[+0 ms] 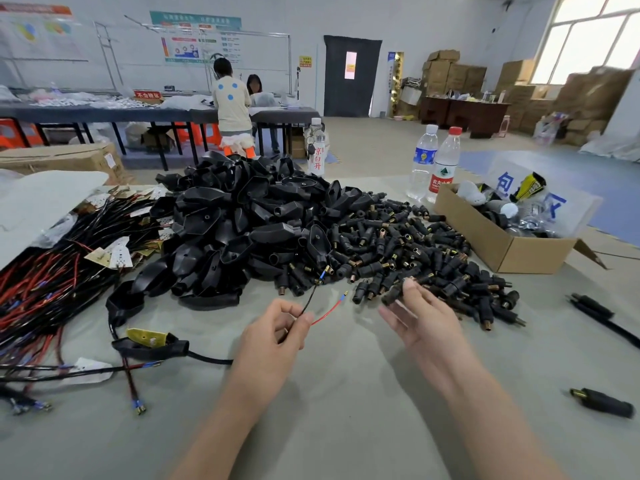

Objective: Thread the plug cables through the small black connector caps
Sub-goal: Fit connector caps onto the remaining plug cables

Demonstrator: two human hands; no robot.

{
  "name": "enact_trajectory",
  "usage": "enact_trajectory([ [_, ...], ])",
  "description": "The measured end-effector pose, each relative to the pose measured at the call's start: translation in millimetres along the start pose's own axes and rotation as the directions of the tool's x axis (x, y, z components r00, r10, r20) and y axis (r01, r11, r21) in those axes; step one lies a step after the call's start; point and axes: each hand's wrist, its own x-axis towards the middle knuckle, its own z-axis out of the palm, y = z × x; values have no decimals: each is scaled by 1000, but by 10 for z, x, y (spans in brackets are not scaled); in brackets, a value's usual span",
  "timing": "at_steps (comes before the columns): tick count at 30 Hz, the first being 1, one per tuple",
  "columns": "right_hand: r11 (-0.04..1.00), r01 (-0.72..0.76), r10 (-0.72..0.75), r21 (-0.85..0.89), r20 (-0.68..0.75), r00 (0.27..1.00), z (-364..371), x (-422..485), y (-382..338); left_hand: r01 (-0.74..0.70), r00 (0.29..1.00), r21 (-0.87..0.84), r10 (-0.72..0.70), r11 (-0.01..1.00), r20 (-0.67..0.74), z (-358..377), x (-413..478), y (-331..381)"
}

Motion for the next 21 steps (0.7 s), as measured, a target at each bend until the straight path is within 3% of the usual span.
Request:
enact_trajectory([
  [5, 948, -205, 189, 242, 89, 978, 240, -15, 204, 9, 1000, -43, -9, 999, 7, 6, -9, 14],
  [10, 938, -271, 228, 218, 205, 952, 261, 10, 276, 7, 999, -71, -3, 997, 43, 23, 1, -36],
  [21, 928, -294, 265, 227, 152, 952, 249, 35, 304, -5, 997, -70, 10, 998, 71, 33, -7, -62],
])
